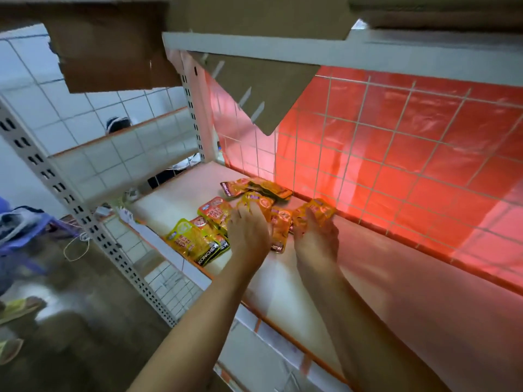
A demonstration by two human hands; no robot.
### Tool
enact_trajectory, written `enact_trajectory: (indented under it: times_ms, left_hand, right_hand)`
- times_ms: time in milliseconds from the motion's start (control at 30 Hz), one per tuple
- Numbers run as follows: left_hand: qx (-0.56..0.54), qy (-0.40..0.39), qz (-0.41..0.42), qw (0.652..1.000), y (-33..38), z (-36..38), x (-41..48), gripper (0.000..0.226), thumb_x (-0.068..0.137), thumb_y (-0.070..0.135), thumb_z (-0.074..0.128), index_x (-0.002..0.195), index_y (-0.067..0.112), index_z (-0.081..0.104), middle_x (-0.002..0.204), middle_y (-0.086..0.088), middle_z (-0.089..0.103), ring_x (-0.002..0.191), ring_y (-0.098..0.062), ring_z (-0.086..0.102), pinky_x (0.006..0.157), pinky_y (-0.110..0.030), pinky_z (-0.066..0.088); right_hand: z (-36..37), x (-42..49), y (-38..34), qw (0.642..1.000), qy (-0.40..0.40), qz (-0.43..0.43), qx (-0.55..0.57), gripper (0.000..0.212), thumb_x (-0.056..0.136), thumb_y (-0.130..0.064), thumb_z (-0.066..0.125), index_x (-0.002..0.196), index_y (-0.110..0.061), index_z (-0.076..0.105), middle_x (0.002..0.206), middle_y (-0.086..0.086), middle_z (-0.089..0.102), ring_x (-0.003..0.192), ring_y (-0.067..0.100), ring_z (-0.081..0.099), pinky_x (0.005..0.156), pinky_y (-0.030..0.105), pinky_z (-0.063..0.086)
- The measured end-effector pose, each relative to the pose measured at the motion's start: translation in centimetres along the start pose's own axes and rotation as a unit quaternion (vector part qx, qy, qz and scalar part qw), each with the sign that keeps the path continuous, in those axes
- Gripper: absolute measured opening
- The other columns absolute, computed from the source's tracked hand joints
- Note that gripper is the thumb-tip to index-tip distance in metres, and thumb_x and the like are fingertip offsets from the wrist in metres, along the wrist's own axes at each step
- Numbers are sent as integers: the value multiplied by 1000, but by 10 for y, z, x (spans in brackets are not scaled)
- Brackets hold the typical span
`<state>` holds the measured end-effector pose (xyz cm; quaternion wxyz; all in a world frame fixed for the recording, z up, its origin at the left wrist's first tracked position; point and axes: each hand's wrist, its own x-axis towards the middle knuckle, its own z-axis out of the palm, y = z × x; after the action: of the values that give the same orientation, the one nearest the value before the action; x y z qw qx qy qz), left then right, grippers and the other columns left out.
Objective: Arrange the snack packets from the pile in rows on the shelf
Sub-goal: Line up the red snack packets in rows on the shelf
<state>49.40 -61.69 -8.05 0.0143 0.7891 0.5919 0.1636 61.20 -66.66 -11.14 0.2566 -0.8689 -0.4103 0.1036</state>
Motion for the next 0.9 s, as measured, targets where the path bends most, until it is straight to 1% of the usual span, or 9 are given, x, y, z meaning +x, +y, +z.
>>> enact_trajectory:
  times_ms: [100,167,233,367,533,633,667,800,900]
  left_hand:
    - [6,-22,5,1000,-10,5,22,42,95,35,50,128,11,41,124,-11,54,118,-31,47,94,-37,42]
    - [6,-35,7,999,-14,9,29,42,96,34,50,129,11,39,125,-10,54,119,-30,45,95,-37,42]
    - [10,-38,8,999,-17,14,32,44,94,36,53,129,12,39,126,-9,53,119,-28,45,95,-35,41]
    - [26,-24,19,999,-21,22,35,34,95,30,51,125,13,44,126,-7,53,121,-27,44,93,-35,39]
    - [16,-9,47,999,-21,26,31,27,93,20,50,120,15,49,124,-8,54,123,-27,43,94,-35,38]
    - [0,13,68,998,-21,24,28,28,93,12,40,120,15,47,118,-10,53,114,-28,46,89,-35,39]
    - [-2,18,78,997,-20,23,27,28,93,11,38,119,16,48,118,-11,52,113,-29,46,89,-34,40]
    - [-35,33,106,993,-10,22,16,28,91,6,40,114,11,56,139,-20,42,128,-35,38,100,-38,36]
    - [-69,27,167,983,6,22,2,31,84,7,48,114,9,59,134,-18,47,125,-36,41,101,-38,36]
  right_hand:
    - [11,23,-11,998,-28,44,-29,55,94,-53,40,146,-41,24,156,20,12,141,36,15,111,45,25]
    - [15,32,-17,996,-33,71,-52,54,95,-55,38,145,-44,26,157,20,8,142,37,11,114,46,20]
    - [17,37,-20,994,-12,80,-76,46,95,-53,39,140,-41,37,154,21,14,138,38,18,112,45,23]
    - [15,38,-19,991,32,65,-112,32,95,-43,42,119,-30,59,136,17,37,121,36,36,99,40,36]
    - [8,34,-18,992,14,96,-85,22,92,-29,49,106,-31,65,127,11,41,111,35,40,93,40,34]
    - [2,22,-16,990,17,133,-52,6,80,-21,63,80,-28,65,116,10,44,108,37,43,92,39,36]
    - [-1,17,-15,989,16,141,-50,8,79,-20,64,76,-27,63,112,10,45,107,38,44,91,39,37]
    - [-15,-8,-2,991,-8,100,-84,25,84,-22,54,90,-40,70,113,7,43,105,36,47,91,37,38]
    - [-26,-28,8,993,-1,106,-46,26,84,-18,53,90,-38,70,118,6,42,106,36,50,96,38,42]
